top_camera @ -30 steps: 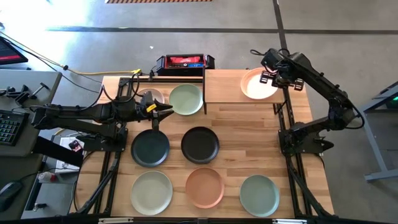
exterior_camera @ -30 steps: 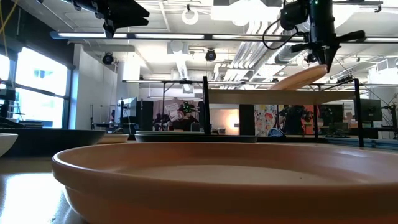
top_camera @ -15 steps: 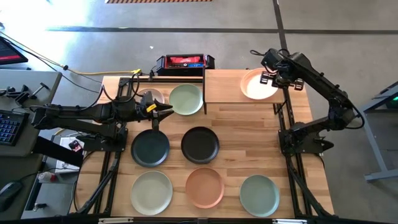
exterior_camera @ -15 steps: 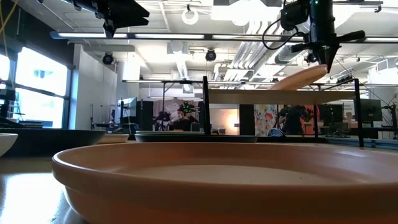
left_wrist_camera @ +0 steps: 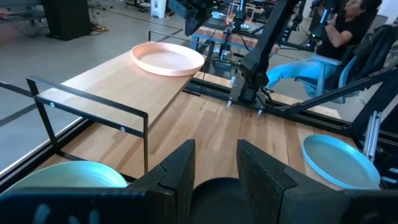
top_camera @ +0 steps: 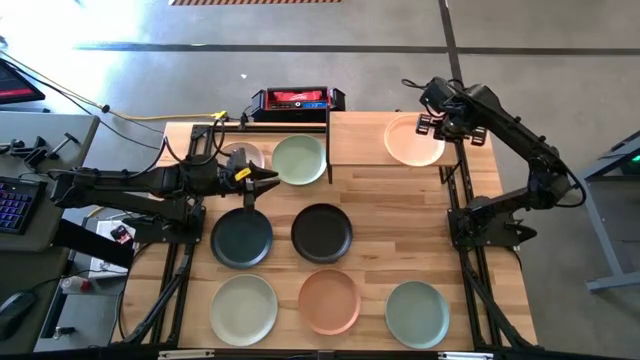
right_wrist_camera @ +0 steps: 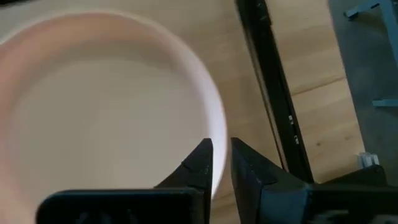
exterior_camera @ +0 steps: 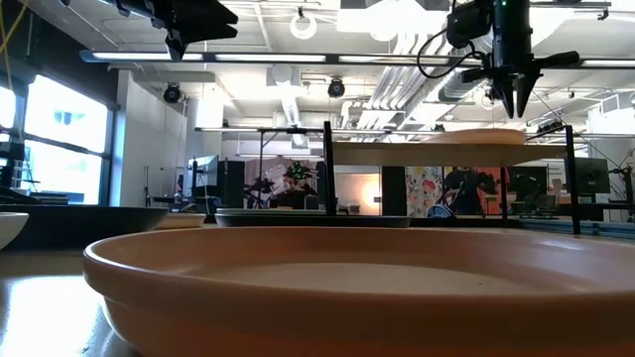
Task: Place and stack plates onto a shelf
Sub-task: Put the light orange plate on the shelf
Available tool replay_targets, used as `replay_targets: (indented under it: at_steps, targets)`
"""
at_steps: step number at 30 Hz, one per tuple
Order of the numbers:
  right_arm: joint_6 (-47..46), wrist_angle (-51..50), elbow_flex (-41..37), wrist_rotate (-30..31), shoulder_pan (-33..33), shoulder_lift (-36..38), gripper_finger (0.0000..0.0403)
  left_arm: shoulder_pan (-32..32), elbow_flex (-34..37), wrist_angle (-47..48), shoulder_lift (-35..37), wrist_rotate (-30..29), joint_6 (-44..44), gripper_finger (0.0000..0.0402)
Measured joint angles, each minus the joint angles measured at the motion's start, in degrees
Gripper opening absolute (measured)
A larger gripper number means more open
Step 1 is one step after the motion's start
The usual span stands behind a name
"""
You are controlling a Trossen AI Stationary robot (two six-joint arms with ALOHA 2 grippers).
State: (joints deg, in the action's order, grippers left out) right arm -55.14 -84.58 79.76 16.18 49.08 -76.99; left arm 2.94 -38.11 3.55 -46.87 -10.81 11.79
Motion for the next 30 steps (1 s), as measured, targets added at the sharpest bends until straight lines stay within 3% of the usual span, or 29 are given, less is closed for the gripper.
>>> replay_targets:
  at_steps: [3,8,13,18,24,30]
  targets:
    - [2.4,-0.1,0.0,-1.3,0.0,0.0,0.0041,0.0,0.0,0.0,0.0,0.0,0.0,0.0105]
    - [-1.4,-0.7,0.0,-2.0,0.0,0.0,0.0049,0.0,0.0,0.0,0.0,0.0,0.0,0.0105]
    - [-1.4,-0.5,0.0,-11.2,-1.3,0.0,0.0051,0.0,0.0,0.0,0.0,0.0,0.0,0.0105]
    - [-1.4,0.7,0.0,-17.3,-7.9,0.0,0.0051,0.0,0.0,0.0,0.0,0.0,0.0,0.0105]
    - [-4.2,5.8,0.0,-17.9,-18.0,0.0,0.0051,0.0,0.0,0.0,0.0,0.0,0.0,0.0105]
    - [-6.4,6.3,0.0,-16.7,-22.5,-1.7,0.0051,0.0,0.0,0.0,0.0,0.0,0.0,0.0105]
